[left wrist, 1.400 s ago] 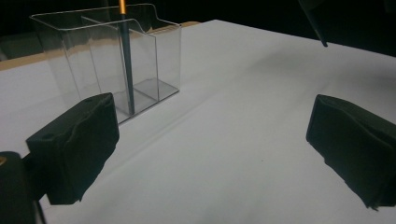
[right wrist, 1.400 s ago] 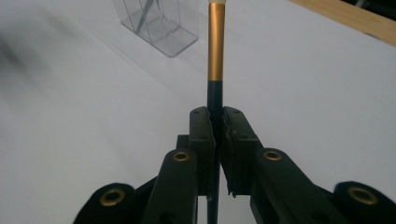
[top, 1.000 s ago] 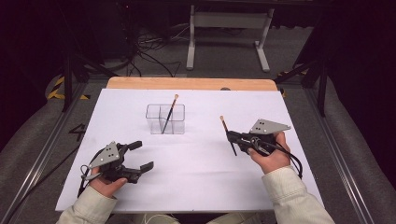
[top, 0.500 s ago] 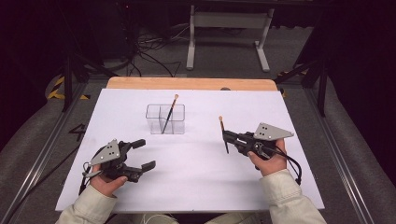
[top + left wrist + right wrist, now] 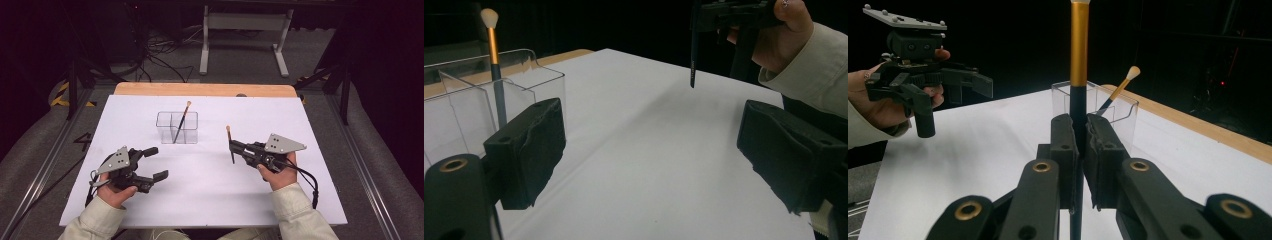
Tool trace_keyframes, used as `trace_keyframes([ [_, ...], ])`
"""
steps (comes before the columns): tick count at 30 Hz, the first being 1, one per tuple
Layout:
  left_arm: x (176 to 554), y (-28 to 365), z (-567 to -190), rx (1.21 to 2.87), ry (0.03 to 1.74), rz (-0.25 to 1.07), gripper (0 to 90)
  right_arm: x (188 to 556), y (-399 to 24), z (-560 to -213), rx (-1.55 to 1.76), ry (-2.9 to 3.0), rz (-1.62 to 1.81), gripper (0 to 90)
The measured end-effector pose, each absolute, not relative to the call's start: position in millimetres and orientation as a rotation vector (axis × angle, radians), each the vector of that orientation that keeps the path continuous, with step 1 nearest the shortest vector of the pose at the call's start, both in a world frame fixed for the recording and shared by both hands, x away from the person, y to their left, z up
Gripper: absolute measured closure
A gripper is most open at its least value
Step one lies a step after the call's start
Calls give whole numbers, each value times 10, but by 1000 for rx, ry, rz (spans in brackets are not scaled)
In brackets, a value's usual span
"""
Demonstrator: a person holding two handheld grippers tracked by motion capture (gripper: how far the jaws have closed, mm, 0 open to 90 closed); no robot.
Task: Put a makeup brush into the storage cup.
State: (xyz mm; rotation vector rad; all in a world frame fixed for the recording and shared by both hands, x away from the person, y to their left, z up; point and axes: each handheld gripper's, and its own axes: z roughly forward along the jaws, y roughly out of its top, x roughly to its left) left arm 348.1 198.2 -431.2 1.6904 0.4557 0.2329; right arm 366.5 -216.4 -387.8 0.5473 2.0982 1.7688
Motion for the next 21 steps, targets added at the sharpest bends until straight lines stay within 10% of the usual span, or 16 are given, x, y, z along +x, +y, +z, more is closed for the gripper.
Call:
trace_keyframes([
  [21,3512,1821,-4168,1690,419,201,144,3687,-1980,-4008,495,2103,1822,834],
])
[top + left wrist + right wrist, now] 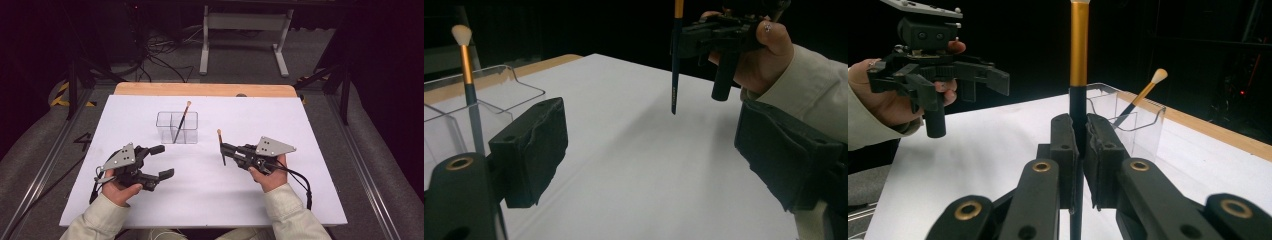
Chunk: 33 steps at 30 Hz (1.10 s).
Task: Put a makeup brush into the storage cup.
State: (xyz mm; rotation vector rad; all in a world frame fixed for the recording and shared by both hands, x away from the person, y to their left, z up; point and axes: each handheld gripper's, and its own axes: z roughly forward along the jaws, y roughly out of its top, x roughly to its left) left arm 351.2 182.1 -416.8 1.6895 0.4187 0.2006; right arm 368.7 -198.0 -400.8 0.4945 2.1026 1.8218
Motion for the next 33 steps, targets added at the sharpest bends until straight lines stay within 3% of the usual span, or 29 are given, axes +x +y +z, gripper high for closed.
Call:
trace_keyframes([
  [33,3747,1155,-3871,1638,294,107,253,3619,-1749,-4123,471,2106,1862,834],
])
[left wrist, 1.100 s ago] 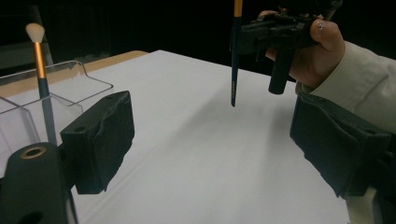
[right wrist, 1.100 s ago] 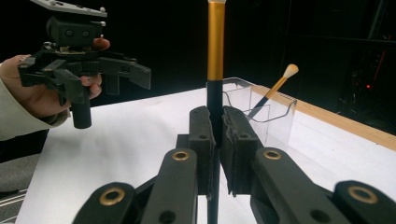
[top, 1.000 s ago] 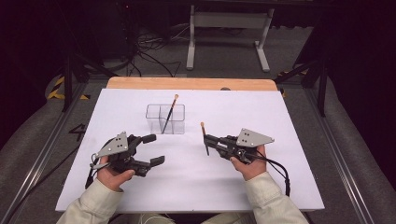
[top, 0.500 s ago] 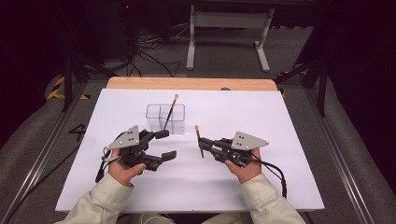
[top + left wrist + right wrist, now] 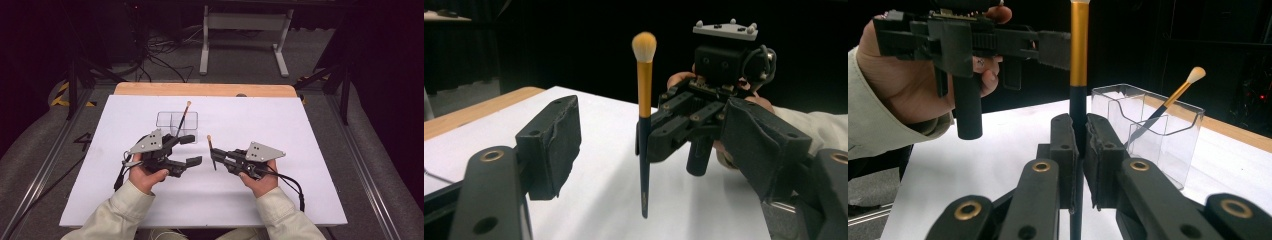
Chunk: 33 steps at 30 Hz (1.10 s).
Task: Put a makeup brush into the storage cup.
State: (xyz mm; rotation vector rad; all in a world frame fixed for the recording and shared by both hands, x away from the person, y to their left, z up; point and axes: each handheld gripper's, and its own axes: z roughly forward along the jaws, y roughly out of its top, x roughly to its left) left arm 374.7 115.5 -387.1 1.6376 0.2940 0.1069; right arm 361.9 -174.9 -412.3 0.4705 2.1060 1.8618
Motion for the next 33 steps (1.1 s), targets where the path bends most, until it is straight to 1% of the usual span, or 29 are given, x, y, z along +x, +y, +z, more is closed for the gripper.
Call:
trace_keyframes([
  [16,3817,1013,-3900,1630,274,94,379,3600,-1711,-4131,465,2107,1859,834],
  [18,3820,995,-3906,1626,270,84,438,3594,-1706,-4132,462,2110,1858,834],
  [19,3822,987,-3908,1620,267,79,438,3594,-1706,-4132,462,2110,1858,834],
  [20,3823,978,-3907,1618,265,79,487,3589,-1700,-4135,463,2107,1861,834],
  [21,3823,970,-3903,1618,265,84,487,3589,-1700,-4135,463,2107,1861,834],
  [22,3822,964,-3898,1615,259,92,506,3586,-1698,-4136,466,2102,1860,834],
  [23,3819,959,-3894,1611,257,94,545,3582,-1696,-4137,469,2099,1859,834],
  [26,3823,942,-3896,1610,264,94,607,3577,-1686,-4140,470,2094,1863,834],
  [28,3823,940,-3898,1612,265,95,673,3574,-1683,-4142,471,2094,1862,834],
  [29,3823,937,-3899,1610,267,98,673,3573,-1682,-4144,472,2094,1862,834],
  [30,3822,934,-3898,1608,268,98,701,3571,-1679,-4146,473,2094,1863,834],
  [31,3816,931,-3895,1607,269,100,757,3570,-1676,-4148,473,2094,1863,834],
  [33,3810,926,-3892,1610,267,113,815,3568,-1672,-4148,472,2096,1864,834],
])
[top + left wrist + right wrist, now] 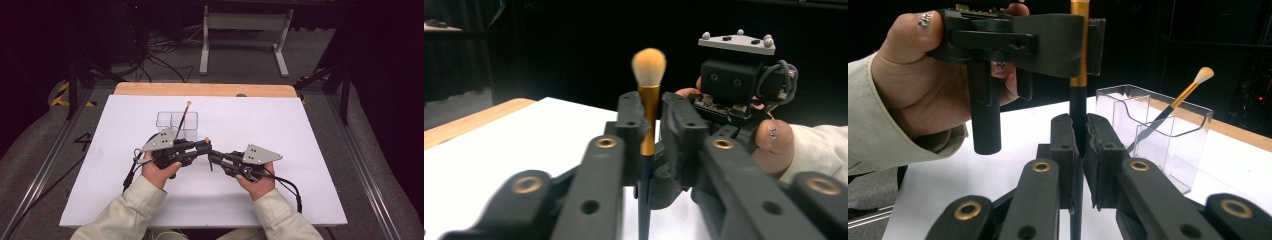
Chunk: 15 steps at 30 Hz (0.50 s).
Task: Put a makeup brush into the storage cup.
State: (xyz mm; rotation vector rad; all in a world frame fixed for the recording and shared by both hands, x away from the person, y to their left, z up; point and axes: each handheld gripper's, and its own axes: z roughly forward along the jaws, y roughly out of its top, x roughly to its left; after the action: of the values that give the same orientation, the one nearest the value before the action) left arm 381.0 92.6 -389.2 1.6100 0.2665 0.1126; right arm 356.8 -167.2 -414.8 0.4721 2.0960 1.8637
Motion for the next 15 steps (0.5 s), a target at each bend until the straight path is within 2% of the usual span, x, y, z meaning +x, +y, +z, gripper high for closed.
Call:
trace_keyframes([
  [9,3798,912,-3865,1646,247,165,829,3568,-1666,-4153,487,2101,1867,826],
  [12,3799,938,-3826,1643,244,190,829,3565,-1685,-4144,513,2093,1878,681],
  [15,3817,990,-3775,1635,250,206,829,3574,-1746,-4121,535,2074,1865,579],
])
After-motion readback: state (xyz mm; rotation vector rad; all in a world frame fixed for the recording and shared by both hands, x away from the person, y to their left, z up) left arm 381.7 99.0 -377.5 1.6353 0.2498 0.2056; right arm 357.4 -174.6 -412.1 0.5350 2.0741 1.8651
